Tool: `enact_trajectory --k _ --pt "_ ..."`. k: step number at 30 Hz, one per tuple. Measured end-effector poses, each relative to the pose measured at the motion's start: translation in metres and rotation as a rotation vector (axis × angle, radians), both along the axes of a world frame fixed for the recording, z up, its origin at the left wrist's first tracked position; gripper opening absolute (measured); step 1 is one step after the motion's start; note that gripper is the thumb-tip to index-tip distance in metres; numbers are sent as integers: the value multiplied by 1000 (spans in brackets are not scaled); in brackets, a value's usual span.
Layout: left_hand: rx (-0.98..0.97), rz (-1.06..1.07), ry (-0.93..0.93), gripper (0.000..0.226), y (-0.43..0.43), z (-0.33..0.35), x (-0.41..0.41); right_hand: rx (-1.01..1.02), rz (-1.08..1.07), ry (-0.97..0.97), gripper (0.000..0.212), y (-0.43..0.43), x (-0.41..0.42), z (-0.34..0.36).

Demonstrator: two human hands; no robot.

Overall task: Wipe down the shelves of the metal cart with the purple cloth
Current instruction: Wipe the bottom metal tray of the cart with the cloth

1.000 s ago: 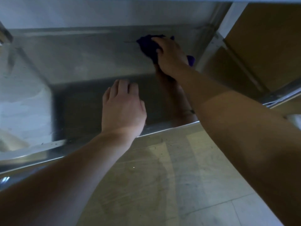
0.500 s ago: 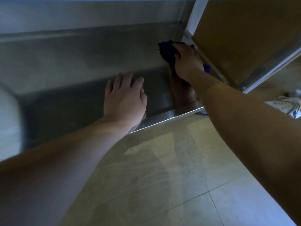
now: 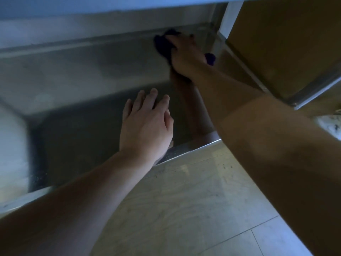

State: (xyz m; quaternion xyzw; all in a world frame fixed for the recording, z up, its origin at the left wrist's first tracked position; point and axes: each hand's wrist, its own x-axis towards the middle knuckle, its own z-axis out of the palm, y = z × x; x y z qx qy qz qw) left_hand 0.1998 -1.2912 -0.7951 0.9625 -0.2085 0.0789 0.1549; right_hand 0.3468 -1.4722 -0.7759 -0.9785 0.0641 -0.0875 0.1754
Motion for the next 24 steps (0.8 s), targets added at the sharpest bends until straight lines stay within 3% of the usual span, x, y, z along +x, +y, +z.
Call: enact_trajectory --k 3,8,14,16,19,21,23,24 --pt "5 -9 5 50 3 2 0 58 189 -24 44 12 0 -11" --pt "-20 -13 -10 46 4 1 -4 -32 -465 -36 48 -59 -14 -13" --pt "5 -4 10 48 2 0 -11 -43 -606 -1 52 -69 -4 -14" --pt "15 -2 18 48 2 0 -11 -43 -486 22 52 -50 11 -9" --pt "24 10 19 49 2 0 -13 22 14 23 57 -10 31 -5" --pt "27 11 16 49 4 1 -12 35 281 25 49 11 29 -5" --pt "21 13 11 48 6 1 -12 16 345 10 44 14 30 -5" --pt "17 14 5 48 7 0 -13 1 272 9 43 16 21 -1"
